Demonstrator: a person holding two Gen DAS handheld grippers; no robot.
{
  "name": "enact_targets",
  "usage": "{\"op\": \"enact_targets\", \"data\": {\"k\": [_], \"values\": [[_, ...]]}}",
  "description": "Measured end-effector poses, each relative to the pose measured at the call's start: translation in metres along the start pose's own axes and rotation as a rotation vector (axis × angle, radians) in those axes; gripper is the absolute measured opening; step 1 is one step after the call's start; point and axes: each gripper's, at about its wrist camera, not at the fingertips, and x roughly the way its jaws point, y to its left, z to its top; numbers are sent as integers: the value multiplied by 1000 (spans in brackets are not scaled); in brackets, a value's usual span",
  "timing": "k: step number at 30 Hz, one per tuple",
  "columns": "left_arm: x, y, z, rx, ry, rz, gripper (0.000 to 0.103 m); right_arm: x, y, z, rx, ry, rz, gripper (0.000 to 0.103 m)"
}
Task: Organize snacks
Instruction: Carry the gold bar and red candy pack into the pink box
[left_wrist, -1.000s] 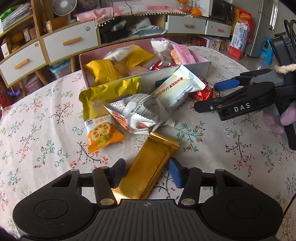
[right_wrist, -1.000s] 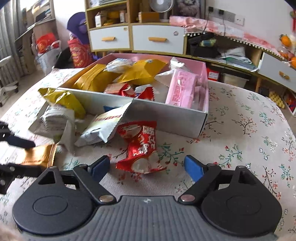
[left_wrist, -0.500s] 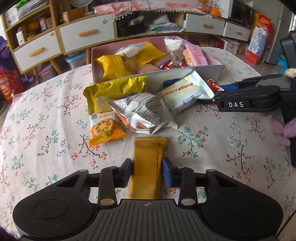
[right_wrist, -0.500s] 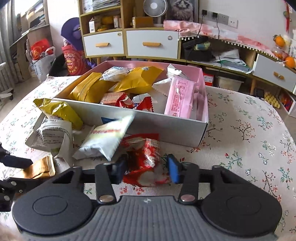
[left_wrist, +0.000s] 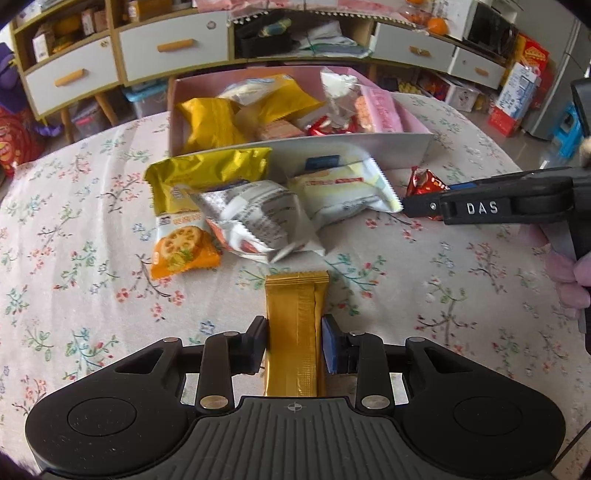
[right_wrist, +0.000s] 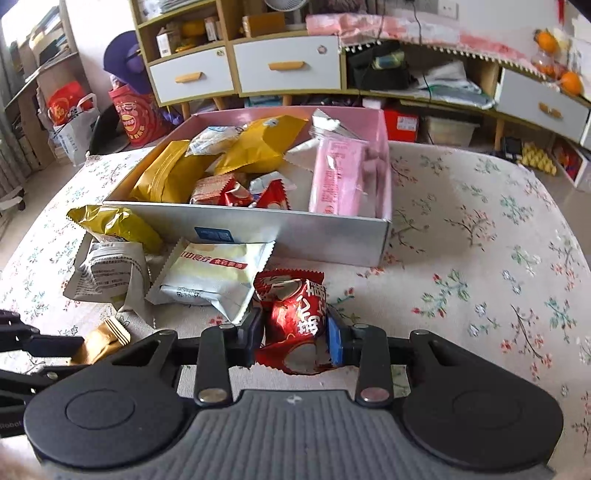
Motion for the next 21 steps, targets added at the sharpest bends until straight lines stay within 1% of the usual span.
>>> {"op": "enact_targets", "data": {"k": [6,9,12,18,21], "values": [[-15,-5,7,-36,-2,-80,29,-8,-10,4,102,44,22,32],[-24,-13,15,-22,-18,-99,29,-14,-13,7,123,36,42,32],[-34,-18,26,-10,-50,-109,29,-21,-19,10,161,10,65,32],[-47,-14,57,-18,-121,-89,29,-30,-28,21,247,-54,137,32],[-45,-8,74,-27,-146,-69,29,-29,-26,27,238,-81,154,32]]}}
